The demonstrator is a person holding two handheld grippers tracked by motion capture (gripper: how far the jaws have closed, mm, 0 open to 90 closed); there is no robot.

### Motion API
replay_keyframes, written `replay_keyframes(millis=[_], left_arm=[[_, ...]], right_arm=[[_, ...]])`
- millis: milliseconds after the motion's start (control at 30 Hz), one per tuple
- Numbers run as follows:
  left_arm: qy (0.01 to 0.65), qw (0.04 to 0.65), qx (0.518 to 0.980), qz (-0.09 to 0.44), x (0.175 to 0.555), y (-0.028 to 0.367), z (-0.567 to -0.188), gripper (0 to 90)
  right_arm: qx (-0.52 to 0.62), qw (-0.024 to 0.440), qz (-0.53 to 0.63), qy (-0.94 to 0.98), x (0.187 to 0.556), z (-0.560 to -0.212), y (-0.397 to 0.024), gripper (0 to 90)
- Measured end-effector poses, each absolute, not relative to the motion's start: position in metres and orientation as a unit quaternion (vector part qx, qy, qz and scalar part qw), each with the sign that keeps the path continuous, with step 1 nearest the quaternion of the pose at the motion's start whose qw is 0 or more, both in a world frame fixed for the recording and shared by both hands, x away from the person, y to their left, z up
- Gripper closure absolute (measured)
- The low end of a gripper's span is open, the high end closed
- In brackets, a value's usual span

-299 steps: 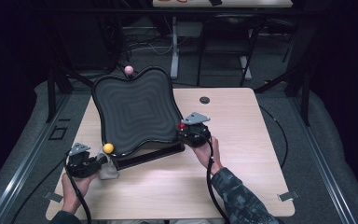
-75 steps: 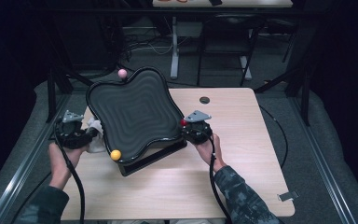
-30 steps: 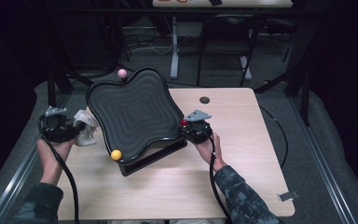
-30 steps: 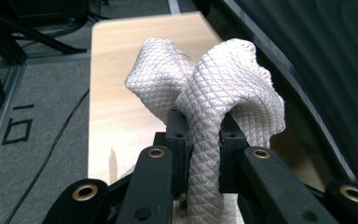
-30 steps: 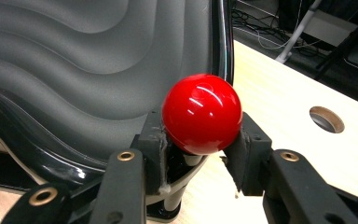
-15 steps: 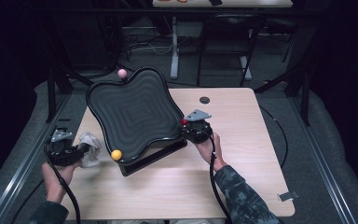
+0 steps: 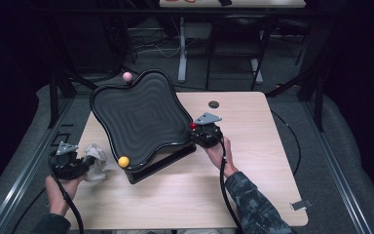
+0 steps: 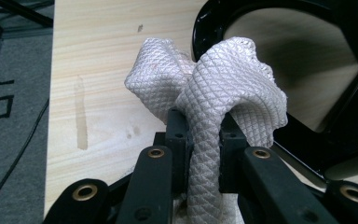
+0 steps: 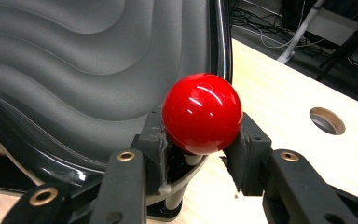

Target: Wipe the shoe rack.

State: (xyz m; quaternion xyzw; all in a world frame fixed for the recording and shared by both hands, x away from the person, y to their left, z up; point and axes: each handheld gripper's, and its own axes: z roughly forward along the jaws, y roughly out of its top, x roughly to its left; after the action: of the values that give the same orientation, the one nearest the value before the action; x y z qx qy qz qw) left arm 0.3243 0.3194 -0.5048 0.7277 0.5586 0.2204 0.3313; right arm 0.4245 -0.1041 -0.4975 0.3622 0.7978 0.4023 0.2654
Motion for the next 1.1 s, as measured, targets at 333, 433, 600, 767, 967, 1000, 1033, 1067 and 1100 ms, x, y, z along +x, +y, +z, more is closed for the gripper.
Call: replay_keyframes(millis=[333,433,600,767,967,1000,1033,1067,1100], left_arm=[[0.554,0.329,0.735,0.212,0.323,0.31,-0.509,78.9],[0.549,0.329,0.74,0.208,0.323,0.307,-0.51,79.0],[0.545,0.328,0.744,0.204,0.323,0.301,-0.511,79.0],[0.541,0.329,0.748,0.199,0.323,0.296,-0.511,79.0],[0.54,0.33,0.748,0.199,0.323,0.296,-0.511,79.0],[0.54,0.331,0.748,0.198,0.323,0.296,-0.511,78.9],[0.541,0.332,0.747,0.199,0.323,0.296,-0.511,79.0],[0.542,0.332,0.746,0.199,0.323,0.296,-0.511,78.9],[0.541,0.332,0.746,0.198,0.322,0.296,-0.511,79.0]], right_arm=[[0.363,0.261,0.399,0.8,0.431,-0.496,-0.108,61.9],[0.365,0.26,0.398,0.801,0.434,-0.496,-0.11,62.0],[0.369,0.26,0.395,0.8,0.438,-0.495,-0.112,62.1],[0.378,0.257,0.395,0.797,0.444,-0.495,-0.115,62.5],[0.398,0.261,0.388,0.789,0.45,-0.494,-0.122,62.5],[0.4,0.261,0.388,0.789,0.45,-0.494,-0.122,61.9],[0.401,0.263,0.385,0.789,0.448,-0.493,-0.122,60.7],[0.402,0.264,0.386,0.787,0.447,-0.491,-0.122,59.7],[0.406,0.269,0.387,0.783,0.445,-0.49,-0.121,58.4]])
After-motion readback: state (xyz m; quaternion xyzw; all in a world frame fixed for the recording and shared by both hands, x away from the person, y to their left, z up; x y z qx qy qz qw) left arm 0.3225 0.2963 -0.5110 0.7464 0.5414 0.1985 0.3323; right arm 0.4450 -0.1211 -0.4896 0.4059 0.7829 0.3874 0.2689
